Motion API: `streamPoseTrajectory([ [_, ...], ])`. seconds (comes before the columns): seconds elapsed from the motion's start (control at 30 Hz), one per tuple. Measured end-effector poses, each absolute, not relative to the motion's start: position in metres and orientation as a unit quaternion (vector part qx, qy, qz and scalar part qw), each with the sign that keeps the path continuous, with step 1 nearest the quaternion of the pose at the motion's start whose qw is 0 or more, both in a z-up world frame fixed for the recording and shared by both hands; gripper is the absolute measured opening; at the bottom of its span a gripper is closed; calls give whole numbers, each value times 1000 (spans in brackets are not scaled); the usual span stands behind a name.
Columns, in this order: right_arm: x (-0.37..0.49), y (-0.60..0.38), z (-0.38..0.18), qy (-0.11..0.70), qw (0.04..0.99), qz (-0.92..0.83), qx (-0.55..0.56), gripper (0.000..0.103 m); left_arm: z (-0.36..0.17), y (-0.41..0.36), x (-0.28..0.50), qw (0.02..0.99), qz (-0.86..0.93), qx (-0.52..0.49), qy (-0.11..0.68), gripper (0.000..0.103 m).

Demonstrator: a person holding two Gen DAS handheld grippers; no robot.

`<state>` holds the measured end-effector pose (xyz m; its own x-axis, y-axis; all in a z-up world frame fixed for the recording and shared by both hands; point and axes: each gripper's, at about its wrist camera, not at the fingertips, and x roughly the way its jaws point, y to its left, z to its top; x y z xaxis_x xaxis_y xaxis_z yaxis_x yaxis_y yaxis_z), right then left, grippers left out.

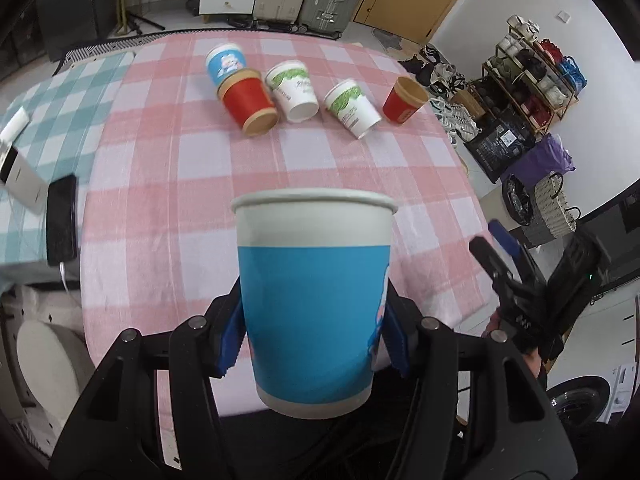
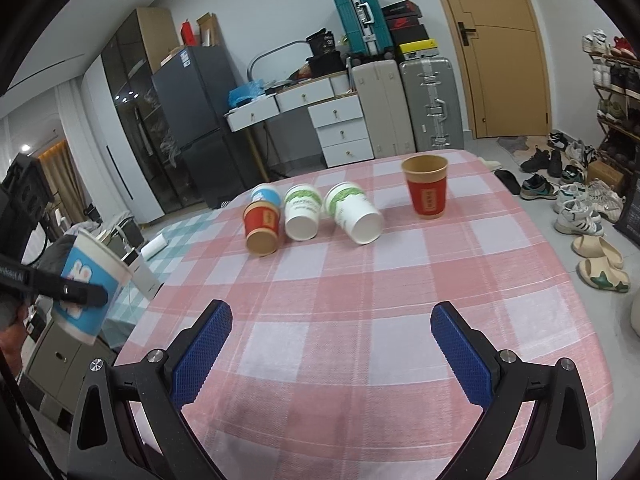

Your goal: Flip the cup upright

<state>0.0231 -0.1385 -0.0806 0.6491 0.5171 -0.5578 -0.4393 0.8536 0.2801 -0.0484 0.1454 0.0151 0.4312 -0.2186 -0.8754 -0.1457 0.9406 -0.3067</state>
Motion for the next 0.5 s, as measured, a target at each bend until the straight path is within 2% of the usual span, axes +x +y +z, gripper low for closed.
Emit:
streamPoseTrajectory([
  [0.27,17,-114,-84,338,900,273,27,102,-79,149,-69,791,-7,-249,559,56],
  [0.4,18,-107,-89,345,898,271,17,102,-118,140,-57,782,11,-241,575,56],
  [0.5,21,-101,-93,354,895,272,11,102,-128,137,-54,785,15,-232,575,56],
])
